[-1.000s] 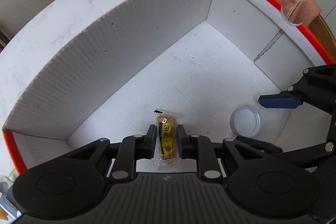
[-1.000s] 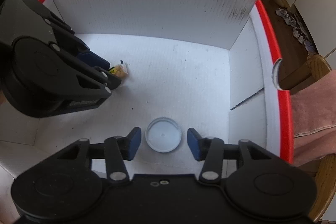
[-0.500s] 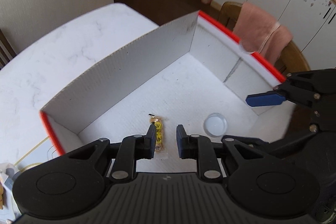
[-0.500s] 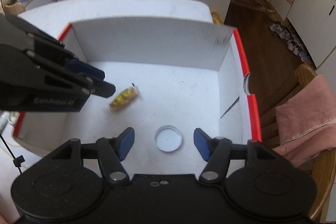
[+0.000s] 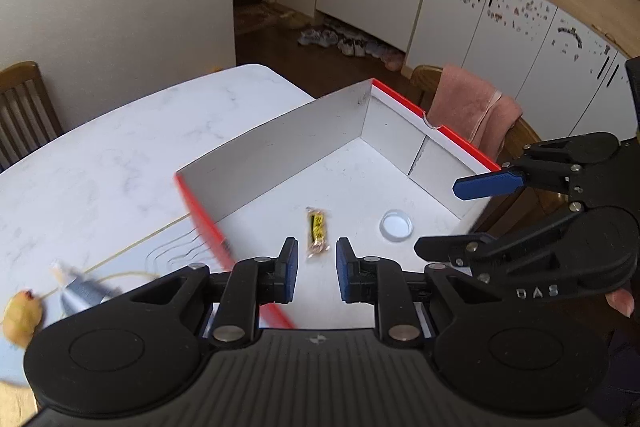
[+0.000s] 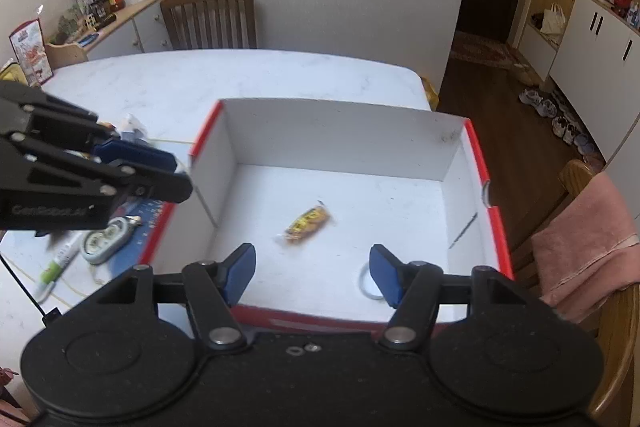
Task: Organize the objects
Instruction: 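Withdraw both grippers from the box back over the table items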
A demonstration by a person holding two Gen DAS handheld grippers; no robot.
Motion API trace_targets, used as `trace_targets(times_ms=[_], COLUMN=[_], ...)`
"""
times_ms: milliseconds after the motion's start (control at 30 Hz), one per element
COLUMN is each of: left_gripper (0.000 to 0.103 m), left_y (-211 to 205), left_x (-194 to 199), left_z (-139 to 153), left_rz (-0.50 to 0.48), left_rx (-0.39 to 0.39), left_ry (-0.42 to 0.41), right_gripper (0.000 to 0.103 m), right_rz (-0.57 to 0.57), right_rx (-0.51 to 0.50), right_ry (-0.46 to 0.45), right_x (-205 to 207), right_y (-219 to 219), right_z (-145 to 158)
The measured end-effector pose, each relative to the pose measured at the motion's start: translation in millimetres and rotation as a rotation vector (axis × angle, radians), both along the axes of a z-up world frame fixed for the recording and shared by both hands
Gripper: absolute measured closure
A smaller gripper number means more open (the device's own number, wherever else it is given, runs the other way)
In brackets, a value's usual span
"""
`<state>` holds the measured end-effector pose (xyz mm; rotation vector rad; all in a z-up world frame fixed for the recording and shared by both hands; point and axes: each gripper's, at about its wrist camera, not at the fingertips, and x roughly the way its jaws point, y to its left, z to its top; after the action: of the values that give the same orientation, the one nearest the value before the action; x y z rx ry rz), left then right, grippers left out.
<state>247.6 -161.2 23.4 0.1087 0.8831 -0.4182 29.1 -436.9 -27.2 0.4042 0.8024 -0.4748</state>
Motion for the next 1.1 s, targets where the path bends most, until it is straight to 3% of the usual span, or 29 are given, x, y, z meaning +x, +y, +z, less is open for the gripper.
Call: trace_targets(times_ms=[100,333,500,567,633,900,1100], left_gripper=[0.084,0.084,0.070,0.051,0.042,0.036,0.023], left_y=[19,71,107,123,138,200,245], left_x=[-20,-61,-85,-95,-105,-124,-132], left_z=[4,2,0,0,1,-3,-10], left_rz=[0.014,0.057,0.100,0.118,0.135,0.188,0.225], left_rx=[-0.013,-0.035,-0.020,-0.024,-0.019,-0.023,-0.016], left_ry=[-0.018,-0.040,-0.074,-0.087,-0.110,-0.118,-0.135], right_gripper=[0.032,0.031,0.028,0.028,0.027,0.018,0.008], right_rz=[-0.001,0.001,0.004,0.007,0.013,0.033,0.047], right_rx=[-0.008,0.000,0.025,0.032,0.043,0.049,0.066], right_ry=[-0.018,-0.048,-0.058,-0.058,-0.060,-0.062,-0.064], right_x=[5,24,40,48,55,83,106], right_y=[19,64,95,108,119,161,190], right_z=[5,12,15,15,15,16,14])
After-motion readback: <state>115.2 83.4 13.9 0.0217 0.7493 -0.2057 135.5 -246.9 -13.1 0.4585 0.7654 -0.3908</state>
